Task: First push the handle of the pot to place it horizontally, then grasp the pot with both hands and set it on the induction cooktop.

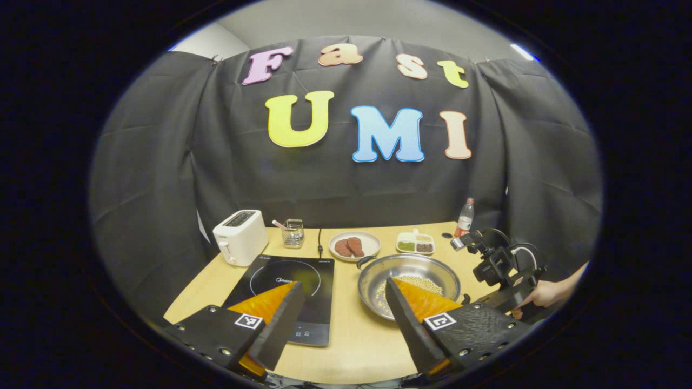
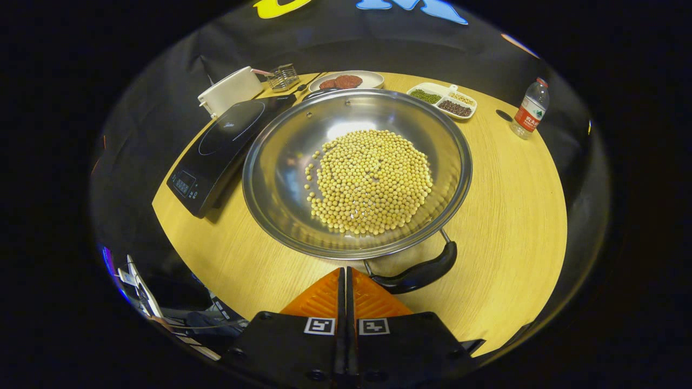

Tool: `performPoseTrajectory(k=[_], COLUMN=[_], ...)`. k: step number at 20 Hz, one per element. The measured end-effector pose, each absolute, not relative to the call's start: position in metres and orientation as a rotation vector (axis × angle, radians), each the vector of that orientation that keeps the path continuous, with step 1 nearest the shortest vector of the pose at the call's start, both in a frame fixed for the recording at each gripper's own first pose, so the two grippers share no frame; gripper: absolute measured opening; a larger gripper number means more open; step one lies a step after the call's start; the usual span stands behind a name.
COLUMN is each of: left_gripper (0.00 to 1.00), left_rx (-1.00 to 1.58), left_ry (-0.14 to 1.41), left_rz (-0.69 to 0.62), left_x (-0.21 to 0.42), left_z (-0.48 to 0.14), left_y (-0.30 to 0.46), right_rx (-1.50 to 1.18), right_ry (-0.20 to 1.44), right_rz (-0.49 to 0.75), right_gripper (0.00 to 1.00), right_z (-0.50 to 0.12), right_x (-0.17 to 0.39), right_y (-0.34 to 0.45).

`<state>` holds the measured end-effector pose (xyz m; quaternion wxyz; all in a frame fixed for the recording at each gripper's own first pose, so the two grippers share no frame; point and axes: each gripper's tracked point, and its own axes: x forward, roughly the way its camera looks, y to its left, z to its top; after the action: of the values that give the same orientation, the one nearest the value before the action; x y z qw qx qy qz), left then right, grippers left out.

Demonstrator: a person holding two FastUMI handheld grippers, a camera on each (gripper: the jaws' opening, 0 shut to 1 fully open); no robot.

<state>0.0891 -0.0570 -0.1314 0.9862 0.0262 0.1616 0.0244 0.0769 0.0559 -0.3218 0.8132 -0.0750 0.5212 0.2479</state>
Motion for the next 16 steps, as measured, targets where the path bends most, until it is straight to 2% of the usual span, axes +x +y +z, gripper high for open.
performPoseTrajectory(k=[2,3,4,6,7,8,9,16], left_gripper=[0.89,0.92,0.89,0.94,0.89,0.92,0.89,0.92], left_rx=[0.053,0.044,0.034,0.019,0.016,0.018,0.023,0.005], left_ry=[0.324,0.330,0.339,0.351,0.355,0.359,0.365,0.405], left_rz=[0.051,0.051,0.052,0.058,0.061,0.065,0.069,0.118], left_x=[0.094,0.096,0.098,0.102,0.103,0.104,0.105,0.117], left_z=[-0.134,-0.137,-0.141,-0.147,-0.148,-0.150,-0.154,-0.165], left_y=[-0.062,-0.065,-0.067,-0.070,-0.072,-0.073,-0.075,-0.097], right_rx=[-0.141,-0.134,-0.132,-0.130,-0.124,-0.115,-0.102,-0.028], right_ry=[1.115,1.115,1.114,1.108,1.105,1.104,1.104,1.080], right_rz=[0.519,0.515,0.507,0.486,0.475,0.464,0.453,0.399], right_gripper=[0.02,0.02,0.02,0.02,0.02,0.02,0.02,0.02], right_z=[-0.322,-0.321,-0.321,-0.320,-0.319,-0.318,-0.319,-0.320], right_x=[0.081,0.084,0.088,0.093,0.097,0.102,0.106,0.137], right_y=[0.048,0.045,0.041,0.032,0.027,0.022,0.016,-0.020])
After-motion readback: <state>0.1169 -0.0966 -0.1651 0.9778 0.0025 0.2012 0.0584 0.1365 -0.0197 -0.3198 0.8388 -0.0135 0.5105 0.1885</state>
